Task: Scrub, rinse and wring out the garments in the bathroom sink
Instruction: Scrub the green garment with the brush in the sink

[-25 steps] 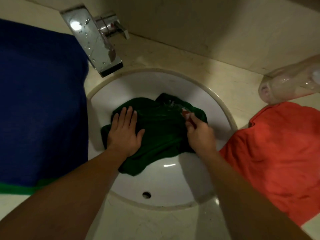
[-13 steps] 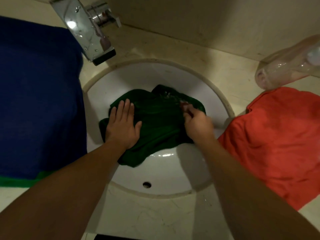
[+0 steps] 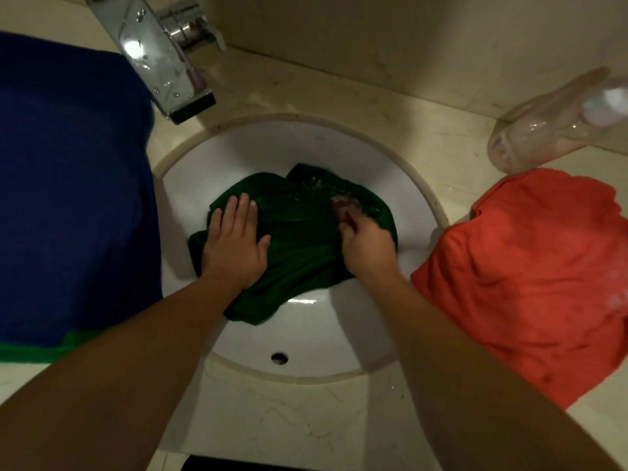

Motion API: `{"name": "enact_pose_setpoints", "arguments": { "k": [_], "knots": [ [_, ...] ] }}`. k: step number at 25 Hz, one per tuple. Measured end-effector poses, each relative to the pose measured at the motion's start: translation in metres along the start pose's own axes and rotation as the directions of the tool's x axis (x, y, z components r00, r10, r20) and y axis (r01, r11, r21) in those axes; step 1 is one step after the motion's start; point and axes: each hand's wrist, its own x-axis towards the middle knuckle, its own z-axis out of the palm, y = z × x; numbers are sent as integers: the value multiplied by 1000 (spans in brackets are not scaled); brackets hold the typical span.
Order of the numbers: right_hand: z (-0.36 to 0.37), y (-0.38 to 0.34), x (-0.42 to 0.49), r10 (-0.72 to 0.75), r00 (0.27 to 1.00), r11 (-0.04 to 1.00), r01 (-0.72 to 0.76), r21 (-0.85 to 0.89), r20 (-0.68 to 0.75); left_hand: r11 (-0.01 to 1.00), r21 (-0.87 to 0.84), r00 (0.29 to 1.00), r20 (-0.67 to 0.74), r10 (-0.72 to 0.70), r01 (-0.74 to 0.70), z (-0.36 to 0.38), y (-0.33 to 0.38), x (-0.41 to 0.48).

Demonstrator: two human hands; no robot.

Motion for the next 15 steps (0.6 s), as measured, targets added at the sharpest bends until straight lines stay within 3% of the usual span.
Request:
{"name": "enact_pose_setpoints", "arguments": {
  "k": [3, 5, 8, 11, 15],
  "knots": [
    [12, -28, -28, -162, 985, 981, 153, 118, 62, 1000, -10, 998, 58, 2, -1, -10, 4, 0],
    [-17, -40, -26, -272, 962, 955, 274, 117, -35, 1000, -10, 998, 64, 13, -13, -24, 6, 0],
    [-90, -56, 3, -473, 866, 877, 481, 9, -160, 996, -48, 997, -23, 73, -74, -48, 8, 4],
    [-151, -55, 44, -524, 840, 852, 514, -104, -139, 992, -73, 994, -34, 103, -106, -66, 18, 13],
    [-163, -38, 86, -470, 882, 867, 451, -214, -45, 992, -81, 996, -30, 90, -92, -69, 28, 27]
  ]
}}
